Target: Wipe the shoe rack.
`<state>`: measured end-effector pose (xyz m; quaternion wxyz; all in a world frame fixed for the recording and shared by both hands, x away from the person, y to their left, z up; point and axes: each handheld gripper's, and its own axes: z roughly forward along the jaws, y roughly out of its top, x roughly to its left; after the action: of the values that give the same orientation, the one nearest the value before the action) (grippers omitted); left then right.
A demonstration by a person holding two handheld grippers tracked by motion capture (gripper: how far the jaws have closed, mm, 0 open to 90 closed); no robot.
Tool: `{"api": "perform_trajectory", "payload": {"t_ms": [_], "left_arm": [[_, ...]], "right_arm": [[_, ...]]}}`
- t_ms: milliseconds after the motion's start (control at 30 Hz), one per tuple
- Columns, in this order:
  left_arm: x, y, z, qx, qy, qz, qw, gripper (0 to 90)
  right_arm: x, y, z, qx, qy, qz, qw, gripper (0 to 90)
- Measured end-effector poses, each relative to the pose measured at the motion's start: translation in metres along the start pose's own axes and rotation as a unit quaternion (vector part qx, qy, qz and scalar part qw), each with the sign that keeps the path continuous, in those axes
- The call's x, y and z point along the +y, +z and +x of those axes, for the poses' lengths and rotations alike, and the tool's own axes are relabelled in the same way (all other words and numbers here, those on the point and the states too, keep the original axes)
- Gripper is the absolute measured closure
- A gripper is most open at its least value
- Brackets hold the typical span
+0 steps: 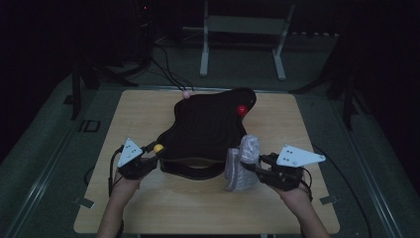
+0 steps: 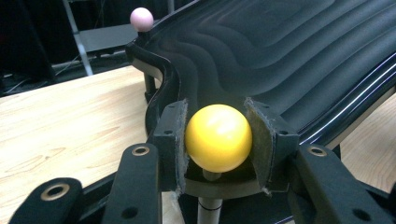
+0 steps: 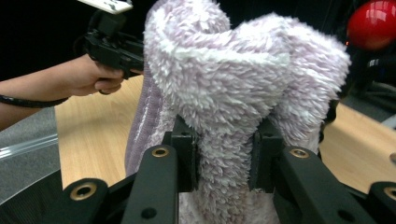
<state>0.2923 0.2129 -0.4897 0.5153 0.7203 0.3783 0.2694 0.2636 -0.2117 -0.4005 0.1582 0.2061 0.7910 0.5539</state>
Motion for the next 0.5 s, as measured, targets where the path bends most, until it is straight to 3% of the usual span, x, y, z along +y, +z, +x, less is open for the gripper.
{"api": "perform_trajectory", "payload": {"t_ms": [133, 200, 267, 367, 500], "left_arm": [[-0.002, -0.001, -0.003, -0.003, -0.001, -0.006, 1.0000, 59.1], [-0.001, -0.001, -0.002, -0.004, -0.001, -0.004, 1.0000, 59.1], [-0.002, -0.001, -0.003, -0.006, -0.001, -0.005, 1.0000, 59.1], [-0.002, -0.001, -0.002, -0.009, -0.001, -0.005, 0.9999, 59.0], [-0.001, -0.001, -0.002, -0.009, 0.001, -0.004, 0.9999, 59.0]], "right_arm": [[0.009, -0.005, 0.008, 0.025, -0.011, -0.020, 0.9994, 69.2], [0.006, 0.003, 0.011, 0.022, -0.022, -0.005, 0.9995, 69.4], [-0.002, 0.008, 0.007, 0.032, -0.001, -0.014, 0.9994, 69.8], [-0.003, 0.009, 0.009, 0.026, 0.001, -0.005, 0.9996, 69.8], [0.003, 0.015, 0.023, 0.048, -0.035, 0.010, 0.9982, 69.7]]}}
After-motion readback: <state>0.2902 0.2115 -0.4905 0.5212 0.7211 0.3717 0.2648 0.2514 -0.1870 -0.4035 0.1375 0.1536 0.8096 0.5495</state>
